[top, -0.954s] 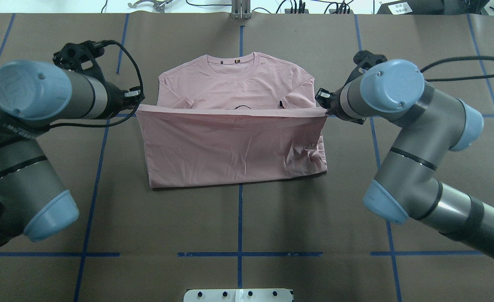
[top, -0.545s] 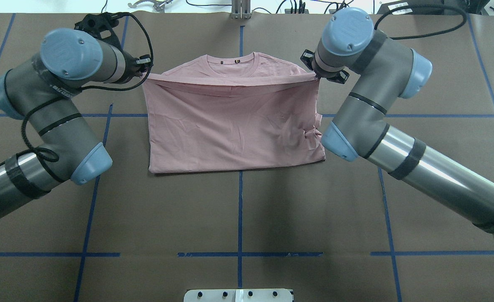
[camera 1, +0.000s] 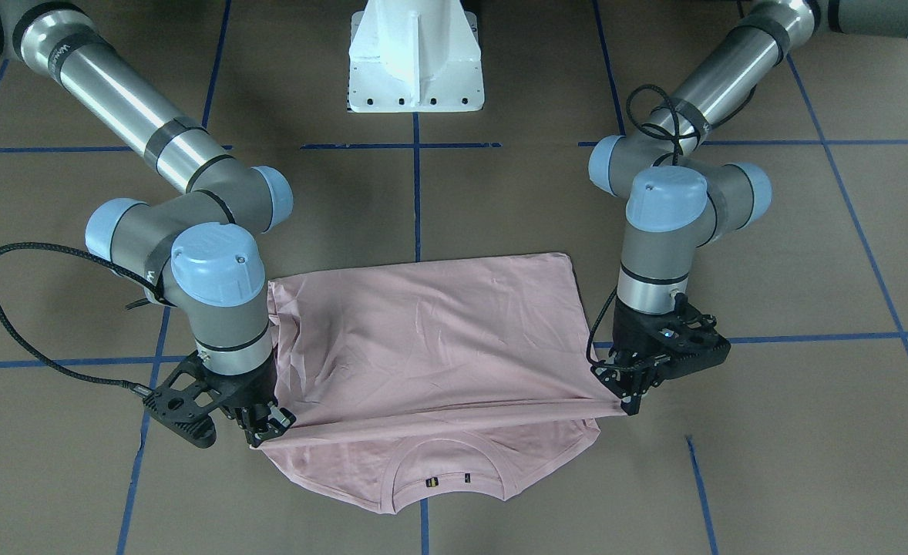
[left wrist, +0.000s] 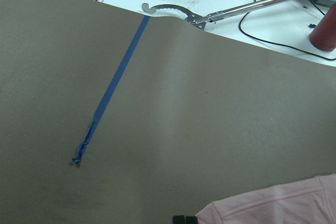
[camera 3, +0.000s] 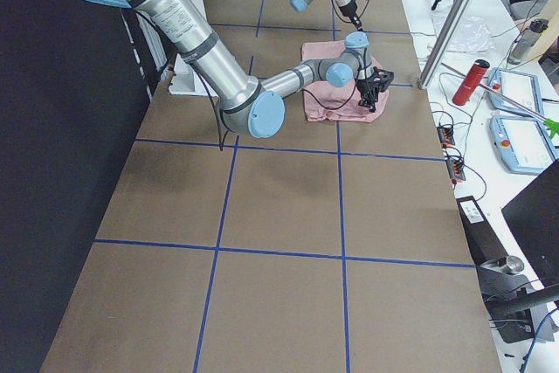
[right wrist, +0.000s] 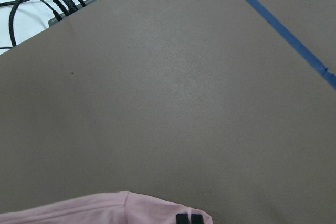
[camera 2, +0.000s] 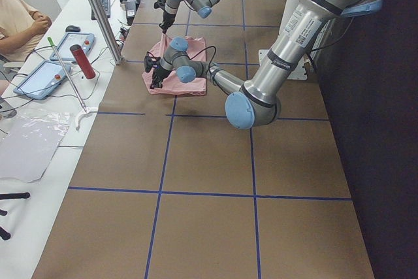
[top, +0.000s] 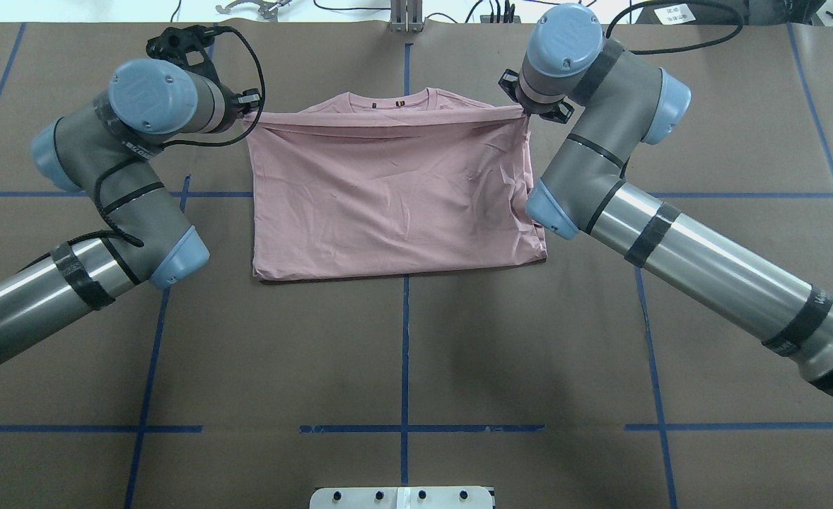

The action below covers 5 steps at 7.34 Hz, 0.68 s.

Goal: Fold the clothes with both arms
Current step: 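Lay the hem down near the collar and open both grippers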

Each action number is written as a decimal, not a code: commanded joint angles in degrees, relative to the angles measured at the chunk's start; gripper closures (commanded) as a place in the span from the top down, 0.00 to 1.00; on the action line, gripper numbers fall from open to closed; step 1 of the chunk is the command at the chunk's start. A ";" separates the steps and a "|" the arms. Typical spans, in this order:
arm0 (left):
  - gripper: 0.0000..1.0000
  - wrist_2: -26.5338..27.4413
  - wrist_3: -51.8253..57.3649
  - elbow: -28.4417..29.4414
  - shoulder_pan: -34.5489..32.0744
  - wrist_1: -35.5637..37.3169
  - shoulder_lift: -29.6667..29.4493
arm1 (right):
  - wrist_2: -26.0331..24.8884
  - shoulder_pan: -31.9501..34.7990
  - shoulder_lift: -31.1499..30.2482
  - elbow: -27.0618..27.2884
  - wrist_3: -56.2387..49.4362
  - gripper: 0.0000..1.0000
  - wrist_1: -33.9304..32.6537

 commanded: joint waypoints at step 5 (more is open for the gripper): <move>0.04 -0.12 0.04 4.38 1.00 -4.33 -2.04 | 0.05 -0.90 1.41 -3.95 -1.29 0.00 0.54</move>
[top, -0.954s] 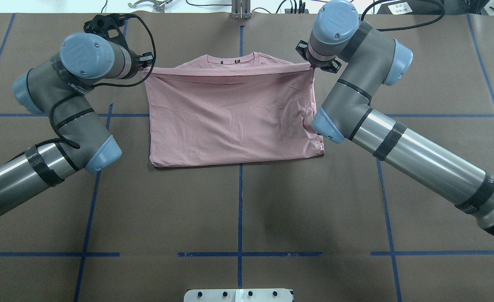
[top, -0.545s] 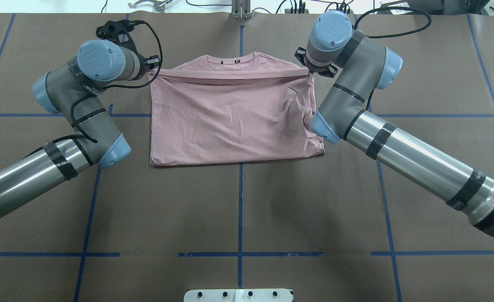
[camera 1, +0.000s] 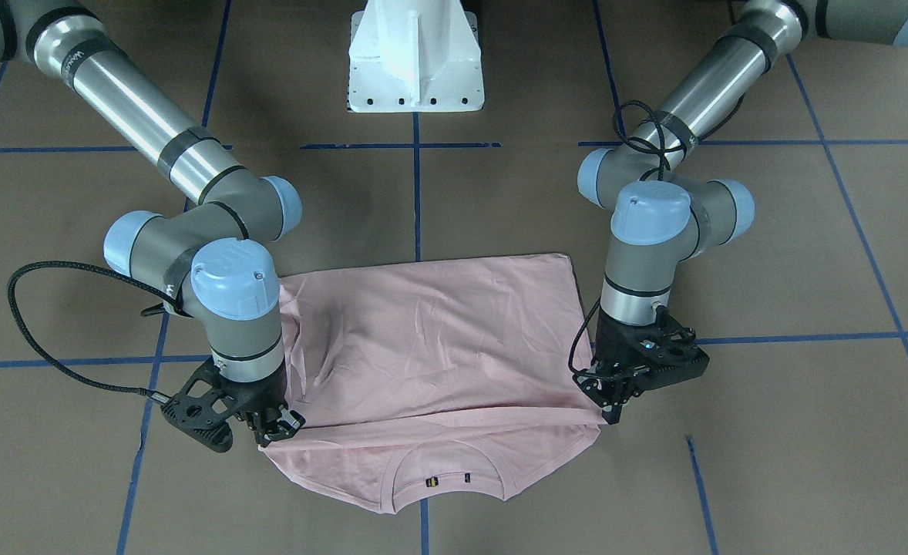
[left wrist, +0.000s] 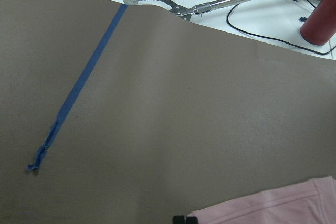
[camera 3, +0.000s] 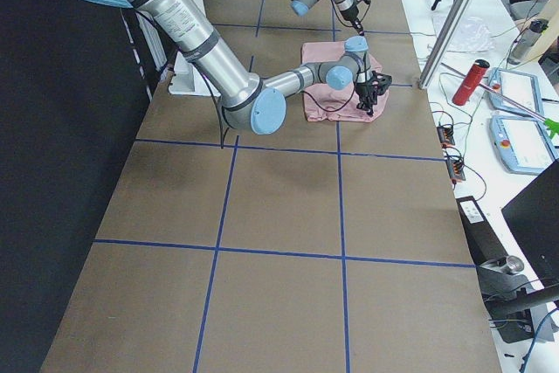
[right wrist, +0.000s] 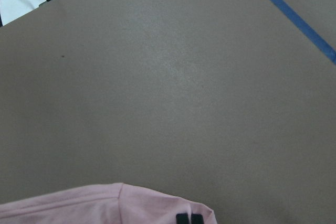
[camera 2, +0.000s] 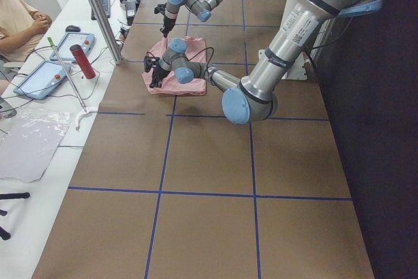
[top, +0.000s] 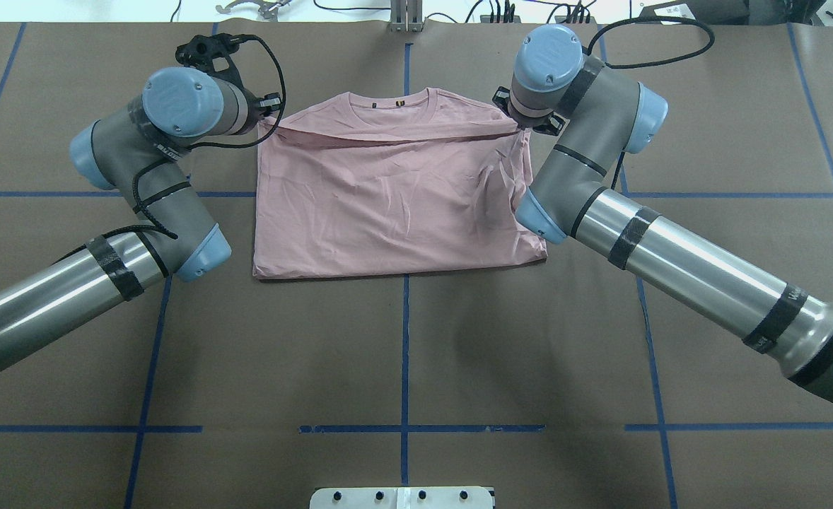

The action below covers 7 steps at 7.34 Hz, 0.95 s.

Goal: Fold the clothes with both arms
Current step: 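Lay the hem down near the collar and open both grippers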

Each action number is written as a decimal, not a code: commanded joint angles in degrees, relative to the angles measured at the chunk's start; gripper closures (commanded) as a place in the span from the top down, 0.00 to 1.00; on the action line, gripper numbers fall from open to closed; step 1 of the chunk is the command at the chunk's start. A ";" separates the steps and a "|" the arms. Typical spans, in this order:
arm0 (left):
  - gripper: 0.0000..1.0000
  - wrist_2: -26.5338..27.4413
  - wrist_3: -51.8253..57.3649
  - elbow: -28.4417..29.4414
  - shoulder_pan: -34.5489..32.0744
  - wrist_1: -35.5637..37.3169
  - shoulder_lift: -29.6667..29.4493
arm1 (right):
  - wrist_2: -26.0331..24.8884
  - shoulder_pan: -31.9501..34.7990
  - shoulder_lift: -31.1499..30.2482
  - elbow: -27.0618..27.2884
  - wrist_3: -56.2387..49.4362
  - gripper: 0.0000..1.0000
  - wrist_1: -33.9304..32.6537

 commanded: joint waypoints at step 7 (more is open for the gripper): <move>0.50 0.11 -0.09 0.74 0.77 -1.37 0.49 | 0.08 2.13 0.17 -0.26 -3.91 0.00 -0.10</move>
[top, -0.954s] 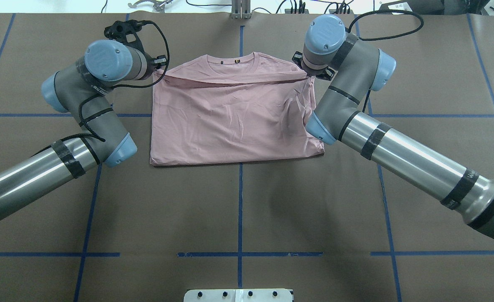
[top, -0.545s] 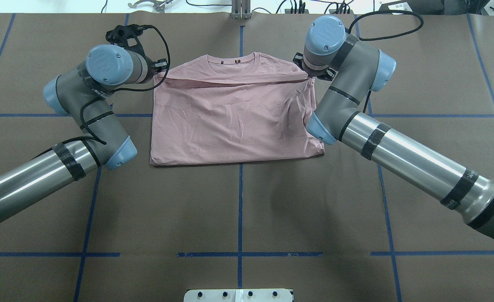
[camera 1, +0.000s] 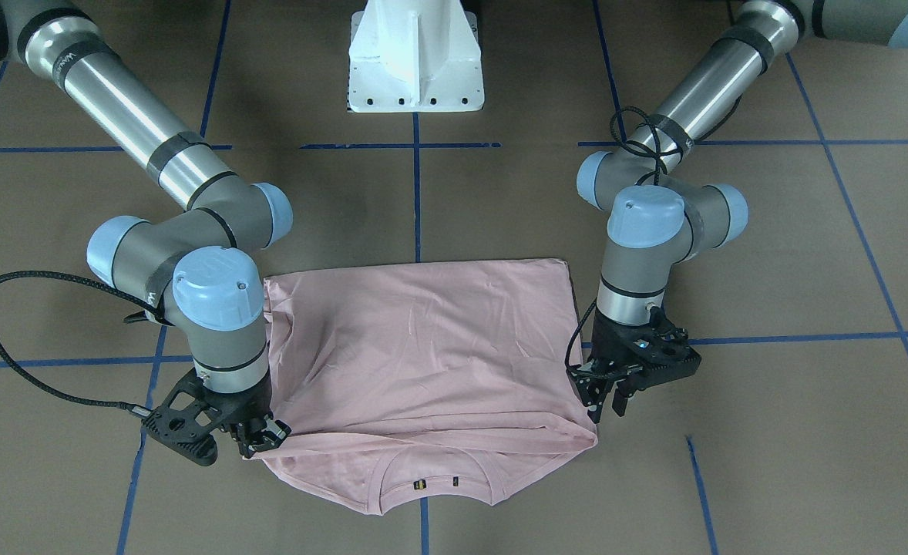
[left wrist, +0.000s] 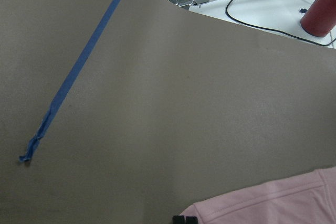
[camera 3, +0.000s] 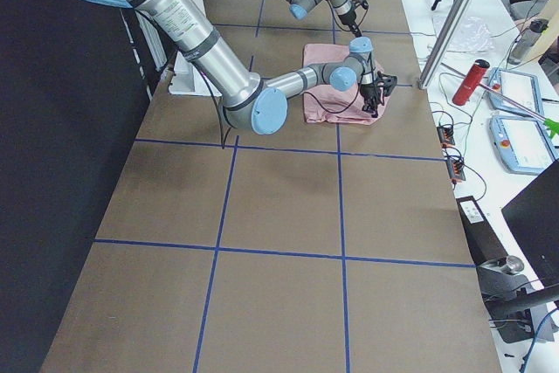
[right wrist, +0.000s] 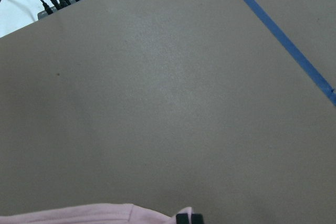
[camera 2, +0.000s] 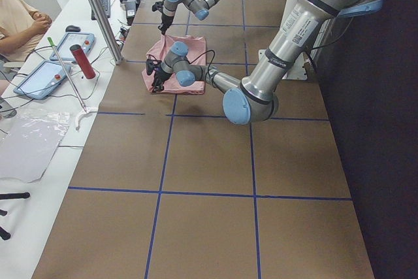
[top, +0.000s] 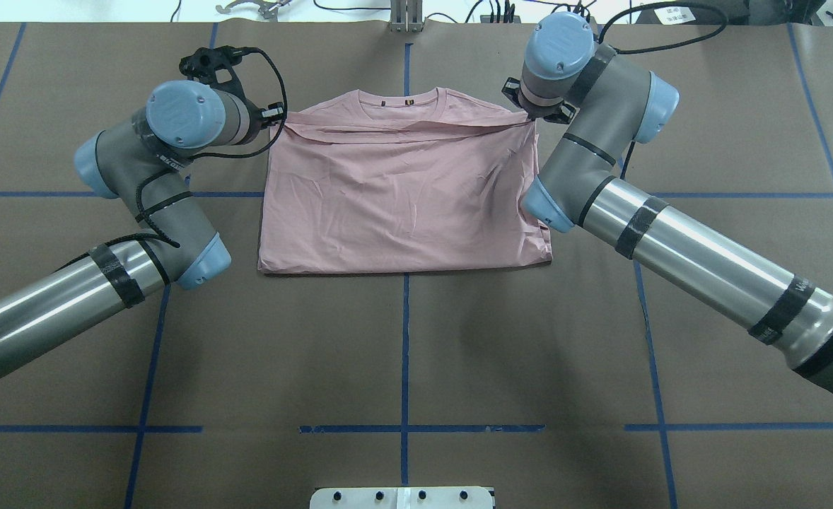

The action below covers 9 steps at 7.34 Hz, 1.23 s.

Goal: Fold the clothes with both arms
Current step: 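Lay the hem down near the collar and open both grippers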

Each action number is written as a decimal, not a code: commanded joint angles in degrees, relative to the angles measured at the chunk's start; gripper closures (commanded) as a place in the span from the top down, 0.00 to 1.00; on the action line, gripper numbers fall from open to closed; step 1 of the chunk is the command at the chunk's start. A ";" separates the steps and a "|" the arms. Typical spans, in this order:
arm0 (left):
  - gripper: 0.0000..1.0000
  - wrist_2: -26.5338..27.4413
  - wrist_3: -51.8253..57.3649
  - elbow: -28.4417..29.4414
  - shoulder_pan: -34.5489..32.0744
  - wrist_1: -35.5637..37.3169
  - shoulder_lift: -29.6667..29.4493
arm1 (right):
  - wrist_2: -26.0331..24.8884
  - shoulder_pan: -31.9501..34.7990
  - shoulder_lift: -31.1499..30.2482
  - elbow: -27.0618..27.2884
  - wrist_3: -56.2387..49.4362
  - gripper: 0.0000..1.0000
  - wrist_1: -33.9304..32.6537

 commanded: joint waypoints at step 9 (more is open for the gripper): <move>0.53 -0.17 -0.01 -1.00 0.01 -0.10 0.22 | 8.60 -2.58 -24.09 31.29 0.20 1.00 -0.37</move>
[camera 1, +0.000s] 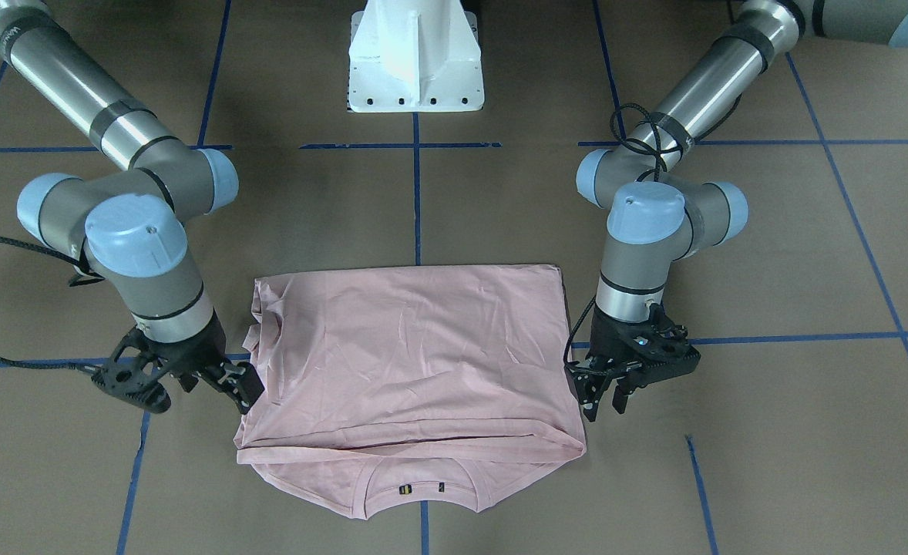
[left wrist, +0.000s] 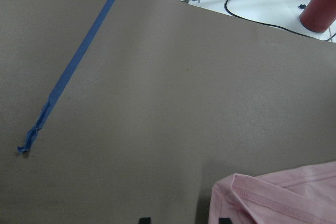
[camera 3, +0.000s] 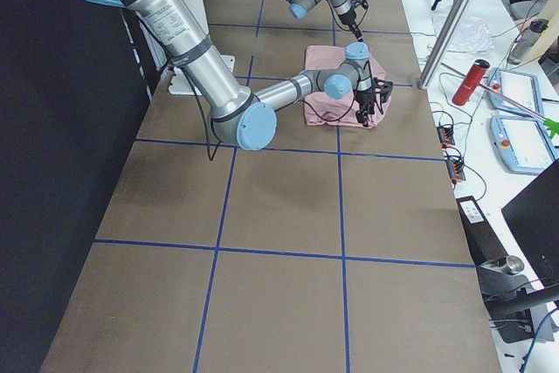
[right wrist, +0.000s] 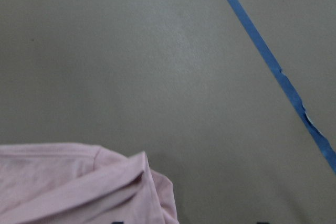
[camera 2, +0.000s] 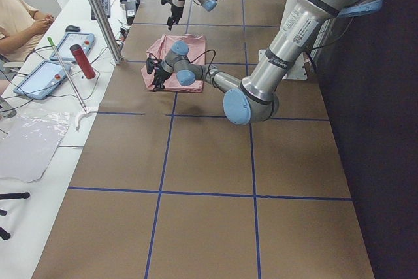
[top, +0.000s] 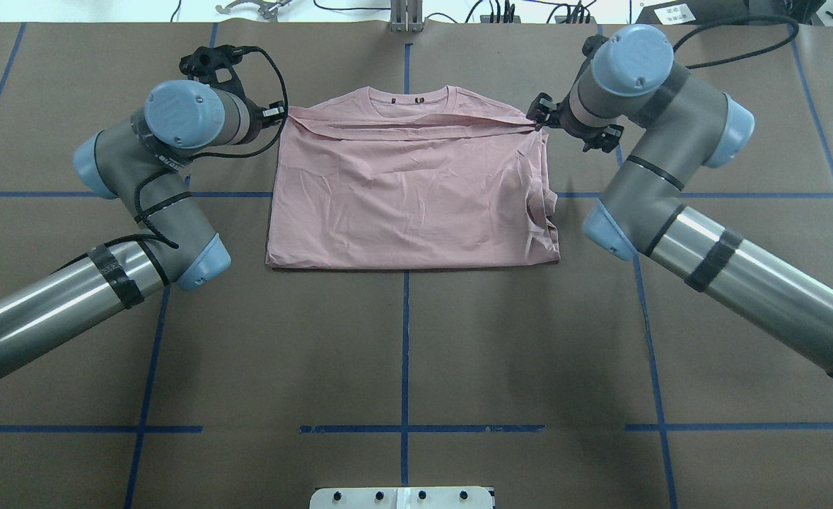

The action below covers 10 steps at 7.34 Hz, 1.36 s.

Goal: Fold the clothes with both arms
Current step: 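Move the right gripper to the folded shirt's side edge nearest it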

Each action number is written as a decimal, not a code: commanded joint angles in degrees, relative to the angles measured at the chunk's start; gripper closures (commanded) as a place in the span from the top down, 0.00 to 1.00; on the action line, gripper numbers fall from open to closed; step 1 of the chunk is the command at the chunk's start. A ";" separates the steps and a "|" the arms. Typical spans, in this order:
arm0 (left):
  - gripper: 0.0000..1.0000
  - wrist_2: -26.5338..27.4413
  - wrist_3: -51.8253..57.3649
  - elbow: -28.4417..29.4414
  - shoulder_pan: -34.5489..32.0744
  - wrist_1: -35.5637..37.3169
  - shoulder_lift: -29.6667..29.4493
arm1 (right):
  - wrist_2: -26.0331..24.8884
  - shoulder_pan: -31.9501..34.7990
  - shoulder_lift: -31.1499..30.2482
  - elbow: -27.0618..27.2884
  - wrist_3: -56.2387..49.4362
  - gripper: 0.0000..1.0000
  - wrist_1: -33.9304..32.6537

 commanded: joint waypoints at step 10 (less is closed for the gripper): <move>0.53 -0.04 -0.22 -0.63 0.08 0.16 0.37 | -4.36 -12.79 -12.05 15.02 19.74 0.00 0.48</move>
